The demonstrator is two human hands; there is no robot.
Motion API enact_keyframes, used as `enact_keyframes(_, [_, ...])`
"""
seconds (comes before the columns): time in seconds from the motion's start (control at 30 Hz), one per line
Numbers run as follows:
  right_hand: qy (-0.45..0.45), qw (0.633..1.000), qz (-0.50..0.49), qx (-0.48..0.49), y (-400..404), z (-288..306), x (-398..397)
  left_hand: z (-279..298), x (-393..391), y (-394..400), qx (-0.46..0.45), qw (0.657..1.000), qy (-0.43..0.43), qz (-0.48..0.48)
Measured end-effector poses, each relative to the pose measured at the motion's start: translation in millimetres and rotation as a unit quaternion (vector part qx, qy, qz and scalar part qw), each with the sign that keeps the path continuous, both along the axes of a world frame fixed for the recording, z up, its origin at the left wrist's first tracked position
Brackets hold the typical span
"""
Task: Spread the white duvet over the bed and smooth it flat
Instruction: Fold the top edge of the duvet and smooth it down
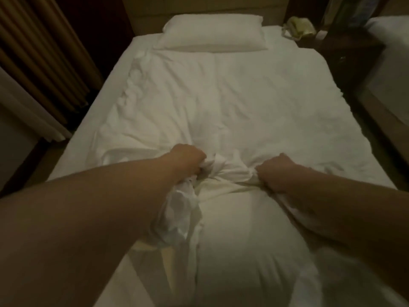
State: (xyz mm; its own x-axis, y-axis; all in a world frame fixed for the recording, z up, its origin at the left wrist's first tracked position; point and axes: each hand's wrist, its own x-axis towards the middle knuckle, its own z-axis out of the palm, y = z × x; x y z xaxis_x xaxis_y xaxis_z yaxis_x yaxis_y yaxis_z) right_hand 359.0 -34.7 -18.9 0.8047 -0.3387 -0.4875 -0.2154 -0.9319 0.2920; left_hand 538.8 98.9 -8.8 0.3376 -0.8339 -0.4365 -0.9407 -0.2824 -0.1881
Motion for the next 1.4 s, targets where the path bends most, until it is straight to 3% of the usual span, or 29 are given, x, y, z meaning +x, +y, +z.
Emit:
enact_keyframes(0.1, [0.016, 1.0, -0.02, 0.013, 0, -23, 12, -12, 7, -3, 0.045, 0.999, 0.013, 0.004])
enact_keyframes(0.23, [0.028, 0.997, -0.04, 0.066, -19, -22, 17, 14, -10, -7, -0.007, 0.996, 0.087, 0.013])
enact_keyframes(0.33, [0.027, 0.995, -0.04, 0.089, -14, -18, 14, 43, -71, 6, -0.004, 0.99, 0.123, -0.063])
enact_keyframes(0.43, [0.015, 0.994, -0.059, 0.093, -8, -20, 9, 33, -114, 58, -0.185, 0.969, 0.039, -0.157])
enact_keyframes(0.47, [0.02, 0.993, -0.067, 0.093, -7, -17, 9, 22, -113, 78, -0.197, 0.968, 0.022, -0.152])
enact_keyframes(0.57, [0.035, 0.993, -0.096, 0.054, 5, -11, 19, 2, -90, 99, -0.109, 0.992, -0.041, -0.057])
enact_keyframes(0.63, [0.043, 0.991, -0.124, 0.001, 25, -4, 28, -12, -65, 84, 0.043, 0.998, -0.054, 0.014])
enact_keyframes(0.7, [-0.009, 0.988, -0.153, -0.033, 52, -6, 33, -28, -40, 62, 0.101, 0.993, -0.051, 0.038])
enact_keyframes(0.77, [-0.159, 0.97, -0.182, -0.015, 85, -13, 35, -40, -8, 43, 0.023, 1.0, -0.003, -0.001])
enact_keyframes(0.83, [-0.295, 0.943, -0.155, 0.025, 95, -36, 37, -33, 34, 26, -0.02, 0.992, 0.116, -0.038])
enact_keyframes(0.9, [-0.269, 0.956, -0.109, 0.054, 73, -52, 37, -14, 76, 20, -0.002, 0.962, 0.27, 0.031])
enact_keyframes(0.93, [-0.224, 0.963, -0.13, 0.077, 52, -54, 41, -9, 93, 21, 0.0, 0.954, 0.296, 0.049])
enact_keyframes(1.0, [-0.189, 0.958, -0.166, 0.139, 19, -52, 49, 2, 119, 29, -0.008, 0.963, 0.26, 0.066])
enact_keyframes(1.07, [-0.214, 0.959, -0.132, 0.134, 10, -50, 58, 18, 130, 38, -0.005, 0.985, 0.158, 0.062])
enact_keyframes(1.23, [-0.402, 0.877, -0.113, 0.237, 7, -33, 50, 52, 107, 100, 0.056, 0.993, 0.061, -0.079])
enact_keyframes(1.3, [-0.415, 0.874, -0.091, 0.236, -7, -26, 43, 42, 117, 128, 0.082, 0.99, 0.025, -0.112])
enact_keyframes(1.33, [-0.401, 0.885, -0.075, 0.223, -14, -27, 46, 34, 138, 132, 0.067, 0.995, 0.026, -0.073])
enact_keyframes(1.4, [-0.339, 0.921, -0.074, 0.178, -22, -33, 61, 24, 185, 128, -0.097, 0.986, 0.097, 0.095])
